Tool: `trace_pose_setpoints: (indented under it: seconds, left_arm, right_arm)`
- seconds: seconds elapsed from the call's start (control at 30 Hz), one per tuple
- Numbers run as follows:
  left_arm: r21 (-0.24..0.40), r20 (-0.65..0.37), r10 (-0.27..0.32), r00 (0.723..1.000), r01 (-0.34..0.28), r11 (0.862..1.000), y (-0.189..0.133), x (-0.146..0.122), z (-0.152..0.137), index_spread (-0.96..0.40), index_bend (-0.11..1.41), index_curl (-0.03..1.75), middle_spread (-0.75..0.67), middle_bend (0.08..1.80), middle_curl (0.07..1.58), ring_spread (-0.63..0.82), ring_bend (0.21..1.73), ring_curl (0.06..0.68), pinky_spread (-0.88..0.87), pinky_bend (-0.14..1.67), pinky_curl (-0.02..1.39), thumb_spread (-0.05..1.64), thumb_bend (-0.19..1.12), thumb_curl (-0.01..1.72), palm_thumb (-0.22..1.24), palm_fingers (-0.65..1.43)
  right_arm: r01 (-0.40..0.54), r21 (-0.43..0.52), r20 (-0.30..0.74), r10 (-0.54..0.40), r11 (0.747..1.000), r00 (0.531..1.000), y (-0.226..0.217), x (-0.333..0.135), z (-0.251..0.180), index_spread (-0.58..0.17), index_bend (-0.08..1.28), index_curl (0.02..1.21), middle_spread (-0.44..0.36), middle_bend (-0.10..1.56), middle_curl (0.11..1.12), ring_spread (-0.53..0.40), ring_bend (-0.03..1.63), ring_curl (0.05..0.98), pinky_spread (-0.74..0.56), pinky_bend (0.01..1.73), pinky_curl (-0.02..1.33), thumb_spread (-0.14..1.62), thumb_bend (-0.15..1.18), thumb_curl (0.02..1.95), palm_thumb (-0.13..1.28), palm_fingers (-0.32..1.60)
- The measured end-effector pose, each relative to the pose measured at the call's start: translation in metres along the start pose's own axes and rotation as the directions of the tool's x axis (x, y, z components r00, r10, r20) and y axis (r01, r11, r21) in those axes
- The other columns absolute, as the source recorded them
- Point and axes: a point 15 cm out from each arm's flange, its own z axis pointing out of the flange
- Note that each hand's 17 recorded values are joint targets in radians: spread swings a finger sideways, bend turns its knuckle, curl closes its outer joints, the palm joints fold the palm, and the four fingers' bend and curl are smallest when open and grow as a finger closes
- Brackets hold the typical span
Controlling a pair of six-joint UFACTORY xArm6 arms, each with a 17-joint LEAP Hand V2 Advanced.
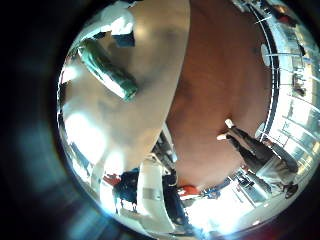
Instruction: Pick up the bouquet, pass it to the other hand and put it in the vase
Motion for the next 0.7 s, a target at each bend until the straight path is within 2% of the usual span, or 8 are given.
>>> trace_pose_setpoints:
  seconds: [0.23, 0.43, 0.53, 0.7]
  left_arm:
    - [0.001, 0.002, -0.001, 1.0, 0.001, 1.0, 0.0, -0.001, 0.0, 0.11, 0.17, 0.32, 0.4, 0.19, 0.34, 0.55, 0.43, 0.213, 0.51, 0.2, 0.32, 1.1, -0.02, 0.33, 0.4, 0.1]
    - [-0.002, 0.001, -0.004, 1.0, 0.004, 1.0, -0.001, -0.002, 0.001, 0.11, 0.17, 0.32, 0.4, 0.19, 0.34, 0.56, 0.43, 0.212, 0.51, 0.2, 0.32, 1.1, -0.02, 0.33, 0.4, 0.1]
    - [-0.001, 0.002, -0.001, 1.0, 0.001, 1.0, 0.0, -0.002, 0.001, 0.11, 0.17, 0.33, 0.4, 0.19, 0.34, 0.56, 0.43, 0.211, 0.51, 0.2, 0.32, 1.1, -0.02, 0.33, 0.4, 0.1]
    - [-0.005, 0.0, -0.001, 1.0, 0.001, 1.0, 0.0, -0.002, 0.002, 0.11, 0.17, 0.33, 0.4, 0.19, 0.34, 0.56, 0.43, 0.21, 0.51, 0.2, 0.32, 1.1, -0.02, 0.33, 0.4, 0.1]
  right_arm:
    - [-0.013, -0.02, -0.035, 0.013, 1.0, 0.999, -0.013, -0.012, 0.018, -0.249, 0.43, 0.49, -0.061, 0.74, 0.5, -0.098, 0.97, 0.435, 0.13, 0.7, 0.45, 1.04, -0.03, 0.48, 0.56, 0.21]
    - [-0.027, -0.036, -0.076, 0.025, 0.999, 0.997, -0.016, -0.008, 0.026, -0.237, 0.41, 0.48, -0.062, 0.71, 0.49, -0.105, 0.96, 0.425, 0.11, 0.67, 0.42, 1.04, -0.03, 0.45, 0.56, 0.26]
    - [-0.036, -0.012, -0.081, 0.034, 0.999, 0.996, -0.023, -0.007, 0.026, -0.235, 0.4, 0.48, -0.068, 0.71, 0.49, -0.115, 0.95, 0.419, 0.1, 0.65, 0.4, 1.03, -0.03, 0.44, 0.56, 0.29]
    - [-0.042, -0.023, -0.082, 0.04, 0.999, 0.996, -0.022, -0.006, 0.031, -0.238, 0.38, 0.48, -0.084, 0.72, 0.49, -0.135, 0.95, 0.415, 0.07, 0.64, 0.38, 1.03, -0.02, 0.44, 0.58, 0.35]
